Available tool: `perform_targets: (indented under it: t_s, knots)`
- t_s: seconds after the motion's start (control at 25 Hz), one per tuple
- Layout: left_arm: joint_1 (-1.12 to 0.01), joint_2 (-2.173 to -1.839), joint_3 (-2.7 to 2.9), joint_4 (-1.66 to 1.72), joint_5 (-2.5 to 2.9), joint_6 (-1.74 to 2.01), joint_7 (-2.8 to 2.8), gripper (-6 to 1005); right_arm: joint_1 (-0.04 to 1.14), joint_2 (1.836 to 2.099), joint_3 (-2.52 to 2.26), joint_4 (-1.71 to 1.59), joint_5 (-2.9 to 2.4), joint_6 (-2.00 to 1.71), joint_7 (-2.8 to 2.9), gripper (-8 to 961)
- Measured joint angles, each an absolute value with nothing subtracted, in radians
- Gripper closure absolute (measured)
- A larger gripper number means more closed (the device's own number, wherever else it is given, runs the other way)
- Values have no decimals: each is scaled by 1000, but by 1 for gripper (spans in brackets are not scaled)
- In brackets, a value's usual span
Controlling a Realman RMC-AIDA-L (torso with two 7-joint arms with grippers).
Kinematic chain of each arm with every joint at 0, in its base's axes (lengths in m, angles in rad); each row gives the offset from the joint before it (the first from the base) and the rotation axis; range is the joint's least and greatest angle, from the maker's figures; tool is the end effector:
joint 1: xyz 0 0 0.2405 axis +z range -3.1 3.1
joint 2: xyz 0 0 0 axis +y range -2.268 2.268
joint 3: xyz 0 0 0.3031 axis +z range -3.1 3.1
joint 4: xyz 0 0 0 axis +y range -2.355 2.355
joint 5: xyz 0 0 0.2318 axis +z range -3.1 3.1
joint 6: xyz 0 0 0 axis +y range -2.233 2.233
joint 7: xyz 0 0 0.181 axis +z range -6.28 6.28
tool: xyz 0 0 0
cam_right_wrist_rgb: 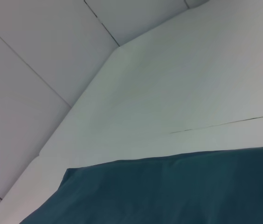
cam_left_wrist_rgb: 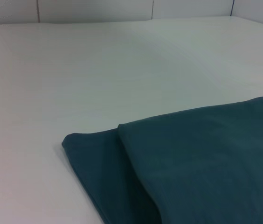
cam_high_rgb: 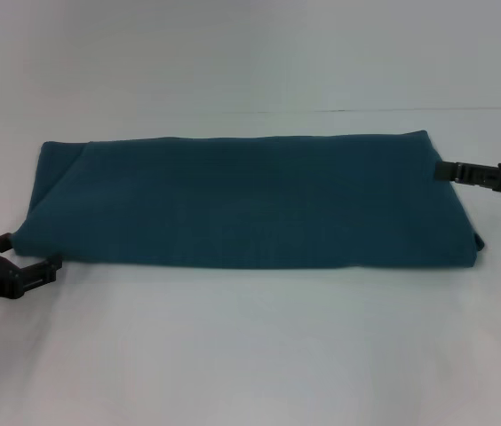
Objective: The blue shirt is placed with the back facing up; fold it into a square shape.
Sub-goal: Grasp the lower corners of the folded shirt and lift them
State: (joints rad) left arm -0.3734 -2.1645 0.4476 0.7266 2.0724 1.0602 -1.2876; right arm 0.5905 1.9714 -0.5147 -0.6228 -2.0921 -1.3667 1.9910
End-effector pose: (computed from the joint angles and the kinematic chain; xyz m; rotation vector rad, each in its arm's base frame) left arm -0.4295 0.3748 -0.0243 -2.0945 -0.8673 -0.3152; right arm 0.3397 0.4391 0.0156 -2.2284 1.3995 0.7181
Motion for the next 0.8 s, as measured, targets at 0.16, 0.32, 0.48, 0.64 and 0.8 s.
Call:
perform_targets:
  t_s: [0.16, 0.32, 0.48, 0.64, 0.8]
  knots:
    - [-373, -2164, 448, 727, 2072, 1061, -1287, 111, 590, 1971, -510, -623, -2092, -1367, 1991, 250]
    - [-369, -2165, 447, 730, 2072, 1060, -1287, 111, 589, 1971, -505, -623, -2092, -1367, 1991, 250]
    - [-369, -2164, 440, 731, 2072, 1054, -1293, 310, 587, 1971, -505, -623, -2092, -1367, 1991, 250]
    - [-370, -2164, 441, 731, 2072, 1054, -1293, 447, 584, 1971, -506, -624, -2092, -1367, 1991, 249]
    - [-373, -2164, 443, 733, 2072, 1052, -1293, 636, 581, 1971, -506, -624, -2092, -1368, 1991, 249]
